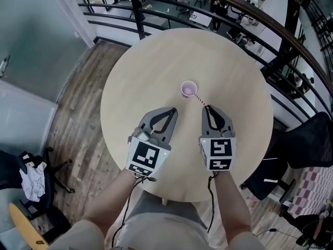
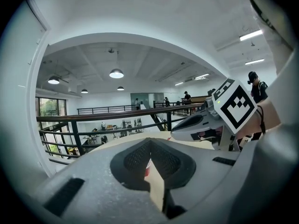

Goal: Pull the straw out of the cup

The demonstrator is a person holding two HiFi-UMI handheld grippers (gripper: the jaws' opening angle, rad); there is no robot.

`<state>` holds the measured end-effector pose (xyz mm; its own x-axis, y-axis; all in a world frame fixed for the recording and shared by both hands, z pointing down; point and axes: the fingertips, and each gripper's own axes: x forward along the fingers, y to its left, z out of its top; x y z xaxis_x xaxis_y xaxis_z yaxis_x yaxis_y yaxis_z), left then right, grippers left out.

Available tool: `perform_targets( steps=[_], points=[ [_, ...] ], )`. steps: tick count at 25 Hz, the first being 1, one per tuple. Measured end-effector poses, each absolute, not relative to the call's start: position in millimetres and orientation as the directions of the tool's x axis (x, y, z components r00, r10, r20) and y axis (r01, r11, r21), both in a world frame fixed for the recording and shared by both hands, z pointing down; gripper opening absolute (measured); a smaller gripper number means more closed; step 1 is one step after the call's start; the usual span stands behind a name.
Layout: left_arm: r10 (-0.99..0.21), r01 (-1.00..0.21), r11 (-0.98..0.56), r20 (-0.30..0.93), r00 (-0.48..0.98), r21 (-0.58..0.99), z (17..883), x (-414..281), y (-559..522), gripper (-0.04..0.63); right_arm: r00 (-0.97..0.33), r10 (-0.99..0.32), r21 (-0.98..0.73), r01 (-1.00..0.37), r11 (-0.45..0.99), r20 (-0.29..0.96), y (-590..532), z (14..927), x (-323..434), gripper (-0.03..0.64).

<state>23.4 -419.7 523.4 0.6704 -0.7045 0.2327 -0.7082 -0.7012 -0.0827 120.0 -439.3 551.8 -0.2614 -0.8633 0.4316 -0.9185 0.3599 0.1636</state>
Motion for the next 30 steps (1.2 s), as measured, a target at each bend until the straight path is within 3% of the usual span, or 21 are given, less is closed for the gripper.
perform_targets(
  steps=[17, 30],
  points=[
    [-0.725, -0.706, -0.677, 0.020, 0.689, -0.208, 362.4, 24.6, -332.2, 0.014, -0.361, -0.923, 0.223, -0.897, 0.382, 0.131, -331.3, 348.6, 116.0, 0.035],
    [-0.708, -0.705, -0.667, -0.090, 0.700, -0.241, 285.6, 21.6, -252.6, 0.014, -0.406, -0.914, 0.233, -0.888, 0.396, 0.006, -248.4, 292.1, 125.9, 0.035]
  ],
)
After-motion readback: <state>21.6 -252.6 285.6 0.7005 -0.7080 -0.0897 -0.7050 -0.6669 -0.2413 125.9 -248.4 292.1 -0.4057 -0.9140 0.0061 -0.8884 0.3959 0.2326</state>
